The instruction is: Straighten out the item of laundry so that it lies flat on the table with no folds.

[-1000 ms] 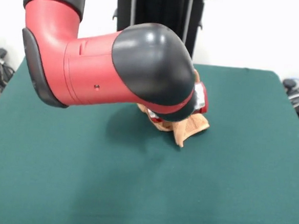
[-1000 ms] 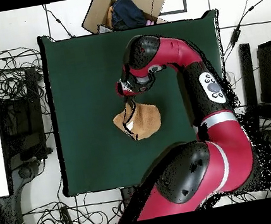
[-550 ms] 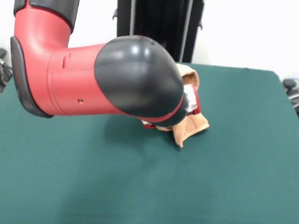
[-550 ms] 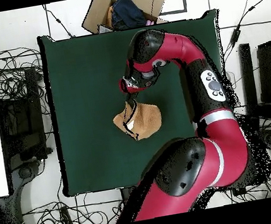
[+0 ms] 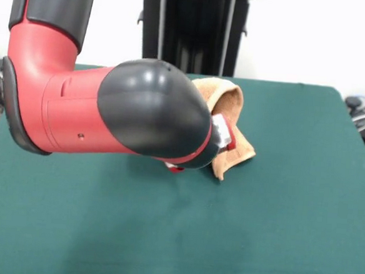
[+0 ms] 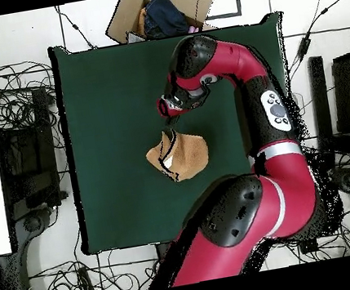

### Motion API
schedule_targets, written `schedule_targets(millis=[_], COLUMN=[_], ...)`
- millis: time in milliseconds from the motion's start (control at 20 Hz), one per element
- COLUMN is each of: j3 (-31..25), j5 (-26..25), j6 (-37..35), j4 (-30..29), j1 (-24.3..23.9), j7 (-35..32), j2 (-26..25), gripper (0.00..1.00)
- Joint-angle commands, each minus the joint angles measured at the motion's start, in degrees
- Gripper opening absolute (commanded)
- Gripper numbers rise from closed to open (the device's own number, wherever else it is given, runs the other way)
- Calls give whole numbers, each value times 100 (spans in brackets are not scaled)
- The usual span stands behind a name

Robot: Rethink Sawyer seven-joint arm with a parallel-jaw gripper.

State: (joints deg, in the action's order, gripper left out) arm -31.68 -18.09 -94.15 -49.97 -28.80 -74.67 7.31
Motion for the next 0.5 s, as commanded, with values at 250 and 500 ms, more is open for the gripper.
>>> schedule_targets(millis=[250, 500], j3=[-276, -178], j5=[-296, -287], j6=[-410, -568], j4=[407, 436], j1=[99, 126], j7=[1581, 1513], j2=[-393, -411], gripper=[0, 0])
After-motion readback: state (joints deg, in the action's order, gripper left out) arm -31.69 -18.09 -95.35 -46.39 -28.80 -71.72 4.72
